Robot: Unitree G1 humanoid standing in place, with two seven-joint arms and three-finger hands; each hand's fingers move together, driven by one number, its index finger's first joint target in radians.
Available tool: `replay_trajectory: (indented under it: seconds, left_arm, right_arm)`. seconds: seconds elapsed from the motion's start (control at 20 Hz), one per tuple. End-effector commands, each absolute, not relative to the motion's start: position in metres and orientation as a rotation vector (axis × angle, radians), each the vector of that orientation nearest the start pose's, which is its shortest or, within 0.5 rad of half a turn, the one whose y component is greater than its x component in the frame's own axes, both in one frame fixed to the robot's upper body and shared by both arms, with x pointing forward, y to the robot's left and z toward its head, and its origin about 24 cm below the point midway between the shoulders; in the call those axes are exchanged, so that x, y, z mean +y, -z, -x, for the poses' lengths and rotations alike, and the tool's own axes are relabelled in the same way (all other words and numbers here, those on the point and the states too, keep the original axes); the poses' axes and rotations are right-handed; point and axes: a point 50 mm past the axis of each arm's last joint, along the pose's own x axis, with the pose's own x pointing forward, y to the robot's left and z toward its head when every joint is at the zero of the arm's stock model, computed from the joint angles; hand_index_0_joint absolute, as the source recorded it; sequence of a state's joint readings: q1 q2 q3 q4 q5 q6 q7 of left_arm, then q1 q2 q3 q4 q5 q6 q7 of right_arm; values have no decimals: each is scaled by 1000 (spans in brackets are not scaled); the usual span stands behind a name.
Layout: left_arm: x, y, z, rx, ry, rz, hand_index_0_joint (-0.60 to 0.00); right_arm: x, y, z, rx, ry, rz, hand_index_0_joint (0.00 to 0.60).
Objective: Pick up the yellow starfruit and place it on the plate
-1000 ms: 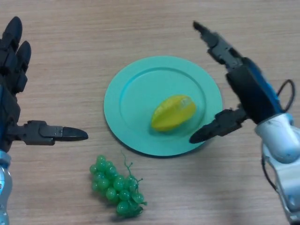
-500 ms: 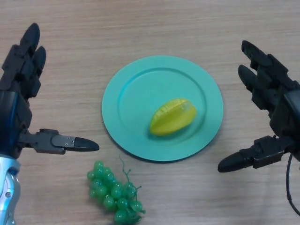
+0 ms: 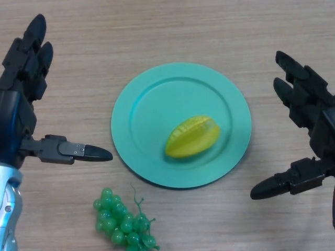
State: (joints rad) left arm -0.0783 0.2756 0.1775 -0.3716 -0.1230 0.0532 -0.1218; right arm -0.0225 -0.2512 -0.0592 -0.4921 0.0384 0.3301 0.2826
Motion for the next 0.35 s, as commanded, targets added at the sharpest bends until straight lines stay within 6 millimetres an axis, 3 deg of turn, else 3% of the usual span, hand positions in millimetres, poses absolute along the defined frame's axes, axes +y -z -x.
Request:
replay_trajectory:
  seconds: [0.05, 0.35]
  left_arm:
    - [215, -188, -237, -610, -31, -233, 0]
    - [216, -191, -233, -631, -33, -223, 0]
  right_arm:
    - [-179, -164, -234, -344, -249, 237, 0]
    - [-180, -174, -230, -353, -237, 228, 0]
